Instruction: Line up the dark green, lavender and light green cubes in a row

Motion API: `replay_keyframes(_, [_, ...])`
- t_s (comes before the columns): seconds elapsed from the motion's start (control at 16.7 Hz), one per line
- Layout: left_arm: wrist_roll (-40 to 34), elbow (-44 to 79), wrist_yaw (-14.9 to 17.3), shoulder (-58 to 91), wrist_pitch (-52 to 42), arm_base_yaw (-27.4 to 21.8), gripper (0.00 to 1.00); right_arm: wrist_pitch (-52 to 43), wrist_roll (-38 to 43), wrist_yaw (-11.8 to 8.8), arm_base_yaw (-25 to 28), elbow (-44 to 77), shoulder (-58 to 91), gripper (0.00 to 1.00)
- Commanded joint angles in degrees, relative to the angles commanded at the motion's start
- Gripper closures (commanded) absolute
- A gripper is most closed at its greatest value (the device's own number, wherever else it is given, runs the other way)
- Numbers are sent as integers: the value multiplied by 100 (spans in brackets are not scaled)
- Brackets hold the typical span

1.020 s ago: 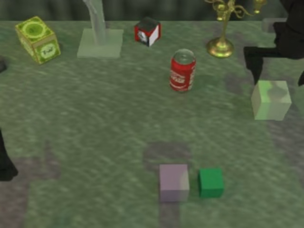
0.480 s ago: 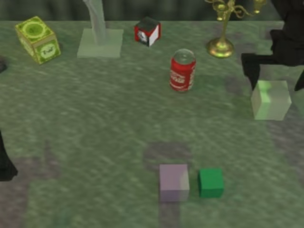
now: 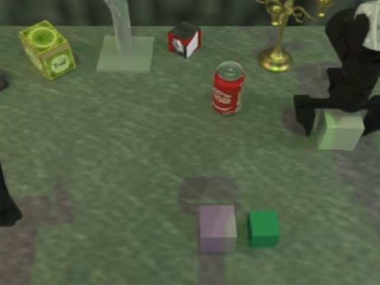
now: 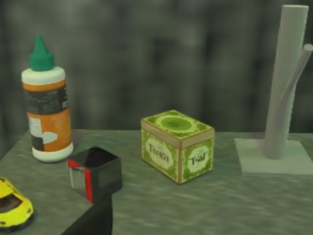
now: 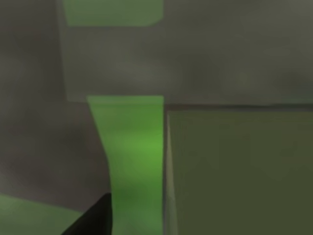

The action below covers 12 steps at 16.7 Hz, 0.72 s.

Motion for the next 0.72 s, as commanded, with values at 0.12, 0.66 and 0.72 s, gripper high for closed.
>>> replay_keyframes(0.12, [0, 0, 0, 0, 0, 0, 0, 0, 0, 0, 0, 0, 0, 0])
replay_keyframes(0.66, [0, 0, 0, 0, 0, 0, 0, 0, 0, 0, 0, 0, 0, 68])
replay_keyframes(0.72, [0, 0, 0, 0, 0, 0, 0, 0, 0, 0, 0, 0, 0, 75])
